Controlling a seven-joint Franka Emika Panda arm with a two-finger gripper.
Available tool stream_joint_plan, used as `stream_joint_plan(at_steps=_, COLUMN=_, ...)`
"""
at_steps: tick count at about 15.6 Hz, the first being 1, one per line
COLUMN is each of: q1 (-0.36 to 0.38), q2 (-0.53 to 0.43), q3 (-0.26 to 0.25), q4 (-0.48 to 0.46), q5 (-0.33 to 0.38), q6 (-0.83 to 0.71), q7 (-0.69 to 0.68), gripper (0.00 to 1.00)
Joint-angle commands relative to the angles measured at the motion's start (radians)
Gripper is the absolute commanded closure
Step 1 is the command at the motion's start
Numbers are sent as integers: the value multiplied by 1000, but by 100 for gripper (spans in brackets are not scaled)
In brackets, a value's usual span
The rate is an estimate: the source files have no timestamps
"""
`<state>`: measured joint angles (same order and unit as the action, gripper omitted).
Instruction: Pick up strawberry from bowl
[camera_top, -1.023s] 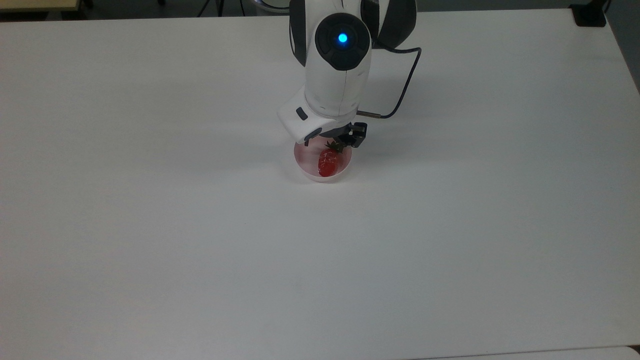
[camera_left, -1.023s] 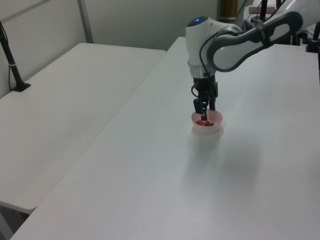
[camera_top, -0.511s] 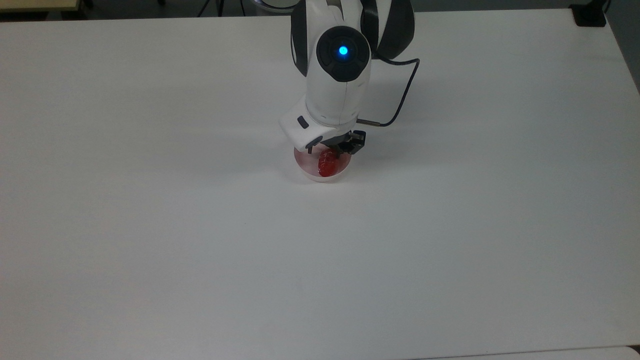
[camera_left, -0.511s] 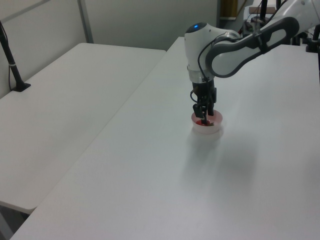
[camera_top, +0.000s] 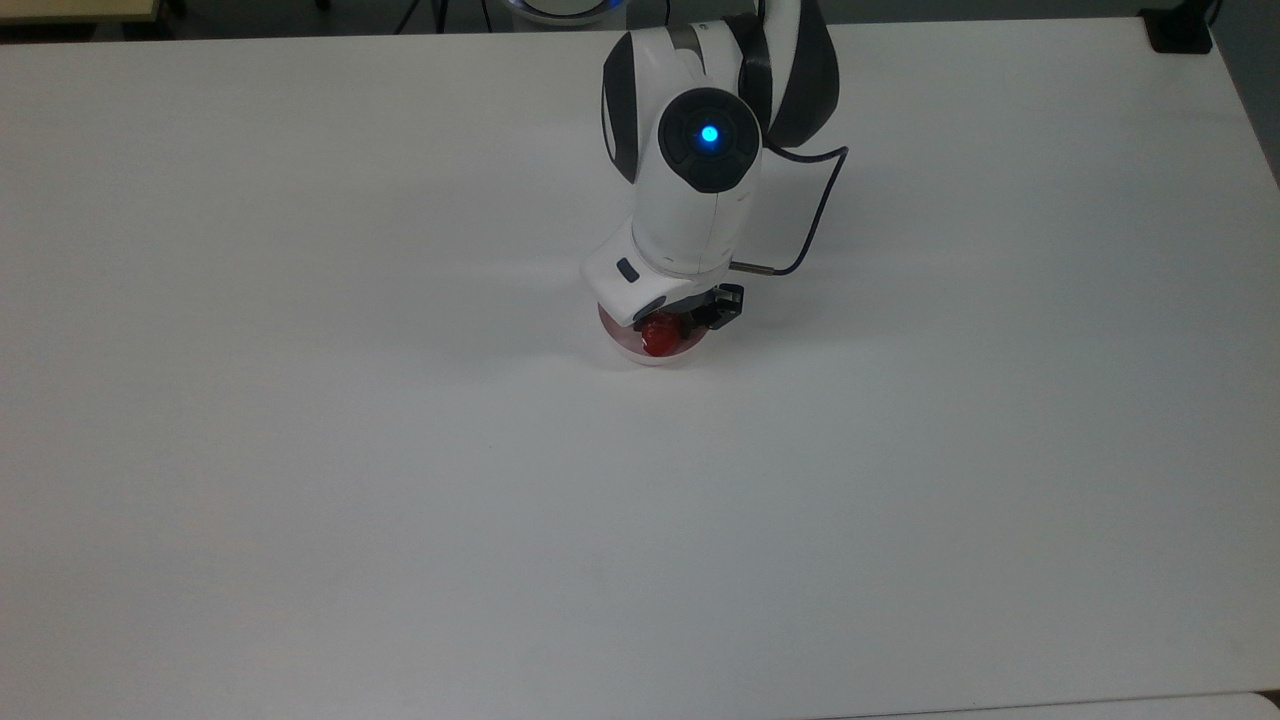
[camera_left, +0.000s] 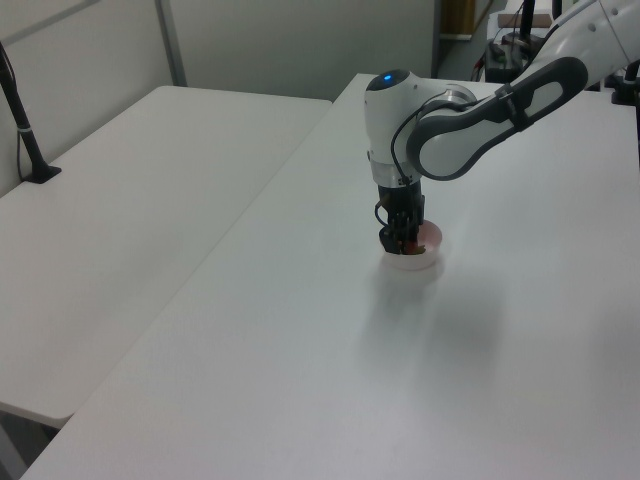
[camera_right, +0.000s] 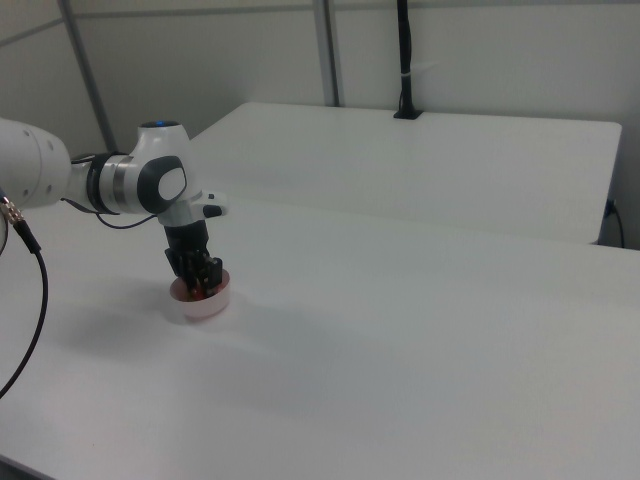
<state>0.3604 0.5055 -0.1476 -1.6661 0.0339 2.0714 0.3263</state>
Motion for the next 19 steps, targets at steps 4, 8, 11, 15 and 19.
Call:
stream_joint_plan(at_steps=4, q1=2, q2=-41, q3=-7, q4=-7, q5=17, q6=-7, q7=4, gripper=65)
stream_joint_plan(at_steps=8, q1=-30, q2=-91, q3=-7, q4=26, q5=21, q6=-101, q7=-35, gripper=65)
stream_joint_plan(at_steps=11, q1=-92, q2=-154, q3=-10, q4=51, q5=54, q6=-200, q7=-143, gripper=65)
stream_joint_plan(at_steps=15, q1=-205, q2=-142, q3=-20, q4=40, q5=41, q6=-215, q7=-282, gripper=60)
stream_joint_plan(at_steps=19, q1=-308, q2=-105, q3=-20, q4=40, q5=32, q6=-157, q7=-349, gripper=49)
